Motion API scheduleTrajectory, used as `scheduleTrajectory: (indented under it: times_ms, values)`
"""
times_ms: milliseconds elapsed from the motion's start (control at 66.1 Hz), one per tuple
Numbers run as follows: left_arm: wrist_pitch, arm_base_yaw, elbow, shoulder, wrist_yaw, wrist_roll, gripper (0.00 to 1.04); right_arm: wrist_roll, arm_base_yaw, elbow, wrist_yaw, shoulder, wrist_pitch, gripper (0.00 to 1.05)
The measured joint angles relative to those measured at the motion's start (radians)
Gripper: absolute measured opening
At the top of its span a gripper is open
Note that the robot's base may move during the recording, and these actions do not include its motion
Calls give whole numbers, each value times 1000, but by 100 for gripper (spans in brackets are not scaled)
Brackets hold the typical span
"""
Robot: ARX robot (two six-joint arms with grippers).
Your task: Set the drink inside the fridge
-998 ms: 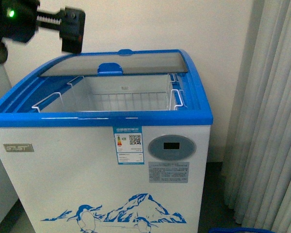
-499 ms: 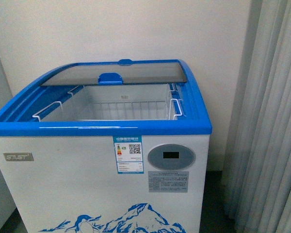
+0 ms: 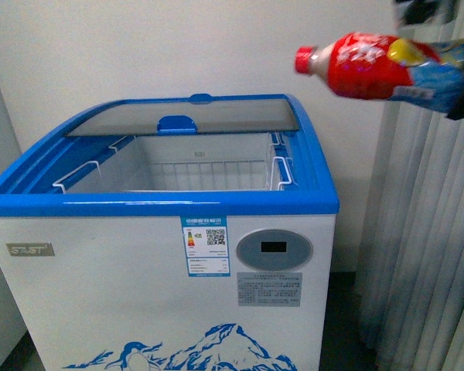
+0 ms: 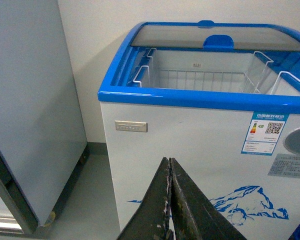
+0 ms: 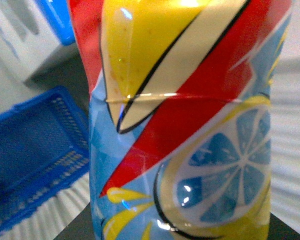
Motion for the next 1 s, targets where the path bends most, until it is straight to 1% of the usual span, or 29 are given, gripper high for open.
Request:
scheduleTrajectory:
  times_ms: [151, 348, 514, 620, 695, 771, 816, 892, 968, 998]
  values:
    - [-42, 0, -15, -53, 0, -1, 3, -87, 86, 262, 48, 259, -8, 40]
    - [-134, 0, -15, -153, 0, -1, 3, -148, 166, 508, 92, 495, -61, 40]
    - [-198, 0, -15, -219, 0, -1, 3, -158, 194, 743, 114, 673, -132, 40]
    - [-232, 0, -15, -254, 0, -1, 3, -164, 199, 854, 135, 756, -118, 40]
    - [-255, 0, -15, -276, 0, -1, 3, -145, 200, 870, 129, 775, -89, 54]
    - [-274, 0, -15, -295, 0, -1, 3, -121, 201, 843, 111, 766, -59, 65]
    - [-290, 0, -15, -311, 0, -1, 3, -98, 204, 788, 92, 734, -26, 73]
    - [-307, 0, -15, -328, 0, -1, 3, -55, 208, 706, 70, 680, 13, 84]
    - [-328, 0, -15, -348, 0, -1, 3, 15, 211, 570, 26, 573, 71, 97]
    - [-335, 0, -15, -356, 0, -1, 3, 47, 212, 510, 8, 523, 101, 98]
